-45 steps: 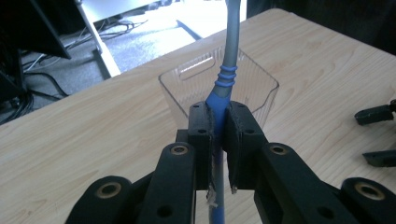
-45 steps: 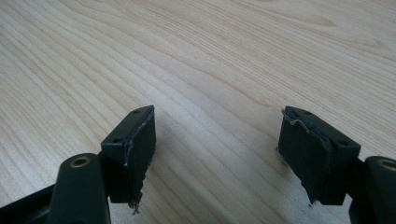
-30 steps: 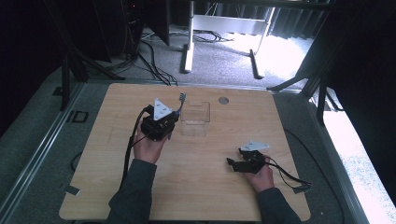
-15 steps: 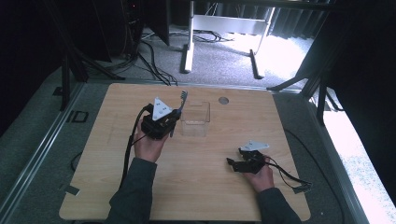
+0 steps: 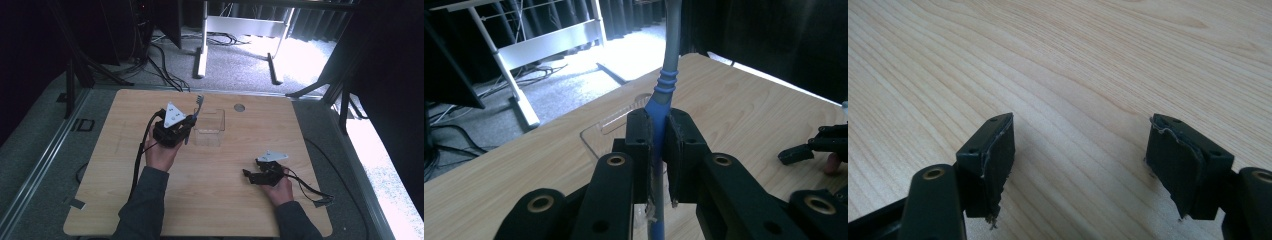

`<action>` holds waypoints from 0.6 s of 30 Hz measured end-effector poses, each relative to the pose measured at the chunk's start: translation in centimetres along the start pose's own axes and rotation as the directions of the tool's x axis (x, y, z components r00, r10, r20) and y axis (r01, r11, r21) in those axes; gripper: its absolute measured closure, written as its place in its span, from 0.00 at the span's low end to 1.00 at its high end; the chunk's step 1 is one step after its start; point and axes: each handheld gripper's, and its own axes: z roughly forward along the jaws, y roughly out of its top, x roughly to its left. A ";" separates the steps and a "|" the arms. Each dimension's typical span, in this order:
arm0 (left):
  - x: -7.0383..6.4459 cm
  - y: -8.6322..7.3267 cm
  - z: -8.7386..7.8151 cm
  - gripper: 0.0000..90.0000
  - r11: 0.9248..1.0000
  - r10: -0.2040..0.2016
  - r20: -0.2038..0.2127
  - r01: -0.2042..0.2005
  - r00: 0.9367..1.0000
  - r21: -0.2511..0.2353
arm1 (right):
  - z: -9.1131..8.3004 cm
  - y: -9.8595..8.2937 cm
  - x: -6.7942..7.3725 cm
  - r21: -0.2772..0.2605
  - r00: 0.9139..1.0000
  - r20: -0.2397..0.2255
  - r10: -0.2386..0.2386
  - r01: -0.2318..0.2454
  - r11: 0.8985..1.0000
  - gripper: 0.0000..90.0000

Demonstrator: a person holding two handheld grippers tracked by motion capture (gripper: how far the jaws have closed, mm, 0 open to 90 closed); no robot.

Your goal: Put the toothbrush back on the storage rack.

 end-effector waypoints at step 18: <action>0.5 0.5 0.6 0.91 1.000 -0.018 0.051 0.019 0.999 -0.018 | 0.0 0.0 0.0 0.001 1.000 0.000 -0.002 0.002 1.000 0.30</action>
